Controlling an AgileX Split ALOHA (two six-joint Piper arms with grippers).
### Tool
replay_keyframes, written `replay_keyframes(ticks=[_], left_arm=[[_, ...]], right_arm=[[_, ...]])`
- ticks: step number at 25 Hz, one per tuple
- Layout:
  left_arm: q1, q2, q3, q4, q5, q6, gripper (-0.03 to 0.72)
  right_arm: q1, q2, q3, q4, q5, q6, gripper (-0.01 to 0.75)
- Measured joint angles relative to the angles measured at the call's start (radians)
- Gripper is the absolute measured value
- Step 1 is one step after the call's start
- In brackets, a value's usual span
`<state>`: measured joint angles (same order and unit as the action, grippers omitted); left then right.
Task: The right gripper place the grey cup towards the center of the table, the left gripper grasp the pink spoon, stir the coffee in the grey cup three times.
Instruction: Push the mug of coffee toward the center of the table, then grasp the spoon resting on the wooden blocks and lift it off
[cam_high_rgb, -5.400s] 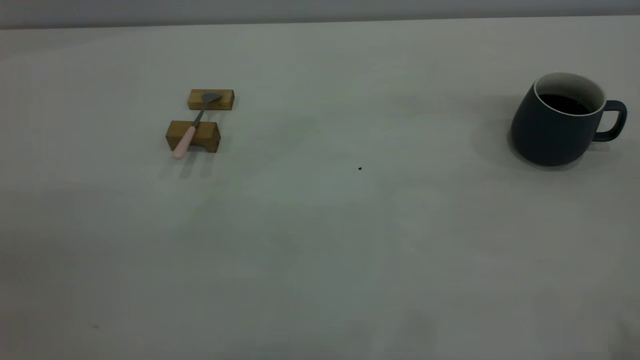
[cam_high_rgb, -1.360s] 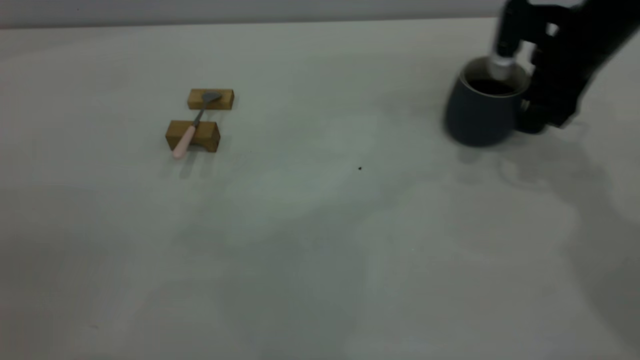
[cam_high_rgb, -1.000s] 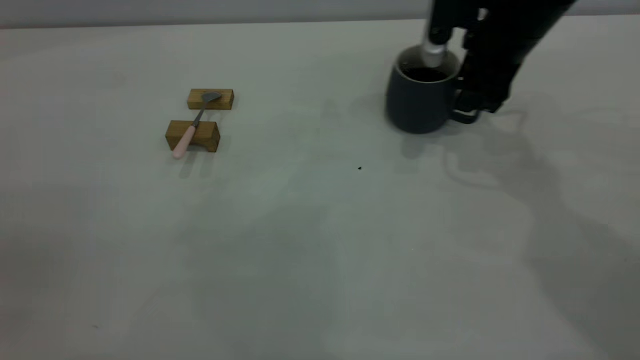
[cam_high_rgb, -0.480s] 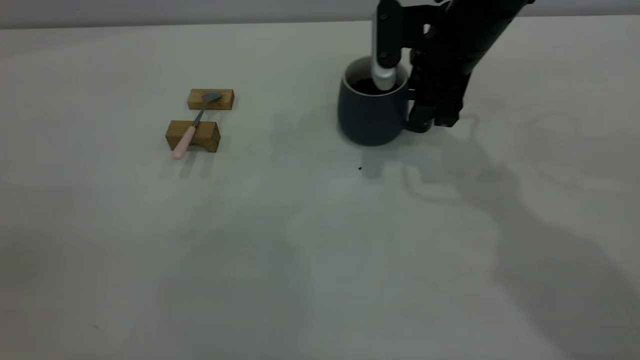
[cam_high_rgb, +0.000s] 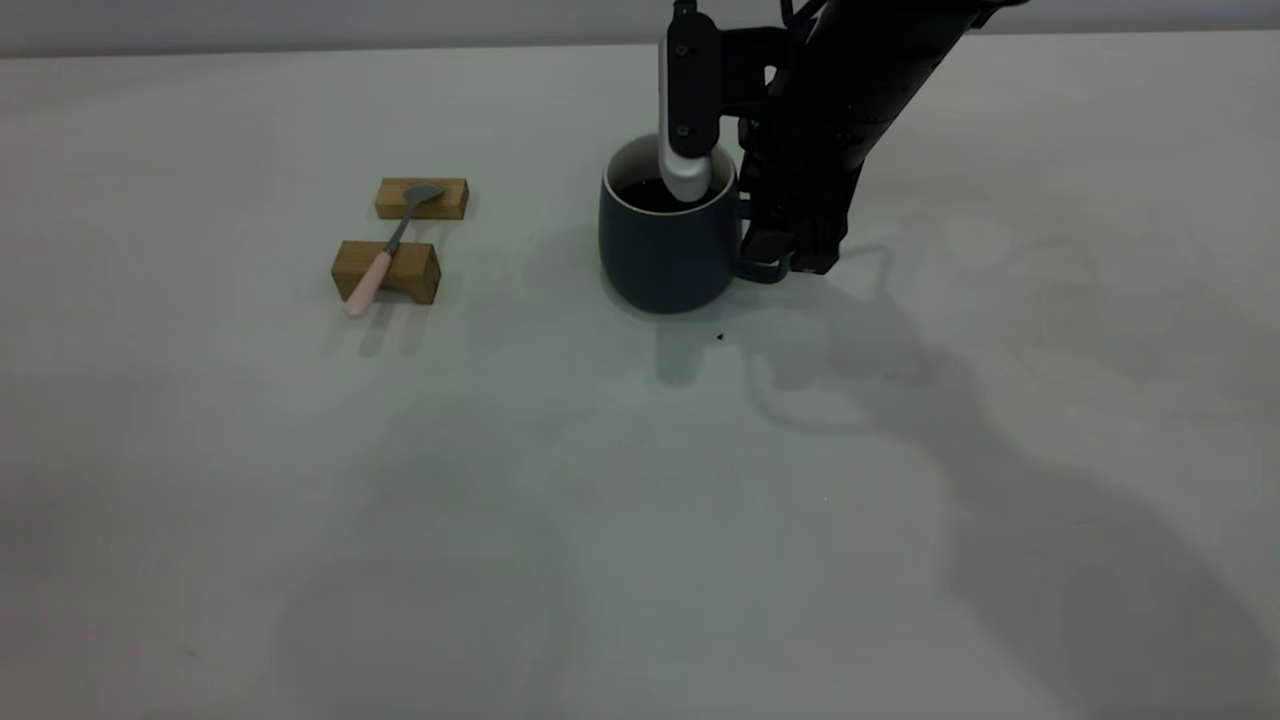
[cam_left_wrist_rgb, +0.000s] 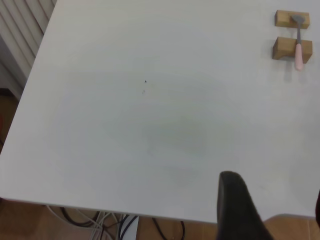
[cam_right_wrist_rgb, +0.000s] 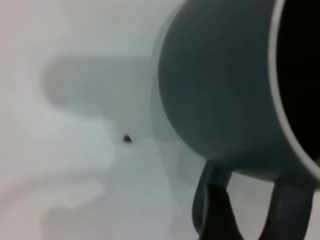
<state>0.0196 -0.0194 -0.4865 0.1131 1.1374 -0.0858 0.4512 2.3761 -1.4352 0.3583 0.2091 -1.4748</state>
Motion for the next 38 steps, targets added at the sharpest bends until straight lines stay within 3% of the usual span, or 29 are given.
replay_keyframes(ticks=[2, 9, 12, 15, 19, 24, 30, 35, 38], left_arm=[[0.0, 0.0, 0.0, 0.0, 0.0, 0.0, 0.453], [0.0, 0.0, 0.0, 0.0, 0.0, 0.0, 0.453], [0.0, 0.0, 0.0, 0.0, 0.0, 0.0, 0.453], [0.0, 0.0, 0.0, 0.0, 0.0, 0.0, 0.453], [0.0, 0.0, 0.0, 0.0, 0.0, 0.0, 0.453], [0.0, 0.0, 0.0, 0.0, 0.0, 0.0, 0.453], [0.0, 0.0, 0.0, 0.0, 0.0, 0.0, 0.453], [0.0, 0.0, 0.0, 0.0, 0.0, 0.0, 0.453], [0.0, 0.0, 0.0, 0.0, 0.0, 0.0, 0.453]], right_arm=[[-0.01, -0.006, 0.0, 0.042, 0.054, 0.001, 0.524], [-0.064, -0.18, 0.0, 0.092, 0.434, 0.176, 0.465], [-0.068, -0.305, 0.0, 0.093, 0.592, 0.434, 0.41], [-0.069, -0.433, 0.0, 0.071, 0.728, 0.857, 0.382], [-0.069, -0.605, 0.084, -0.121, 0.888, 1.309, 0.381], [-0.073, -0.873, 0.397, -0.376, 0.929, 1.588, 0.381], [-0.073, -1.209, 0.76, -0.479, 0.92, 1.728, 0.381], [-0.087, -1.457, 0.925, -0.487, 0.924, 1.77, 0.381], [-0.154, -1.586, 0.957, -0.487, 0.911, 1.784, 0.381]])
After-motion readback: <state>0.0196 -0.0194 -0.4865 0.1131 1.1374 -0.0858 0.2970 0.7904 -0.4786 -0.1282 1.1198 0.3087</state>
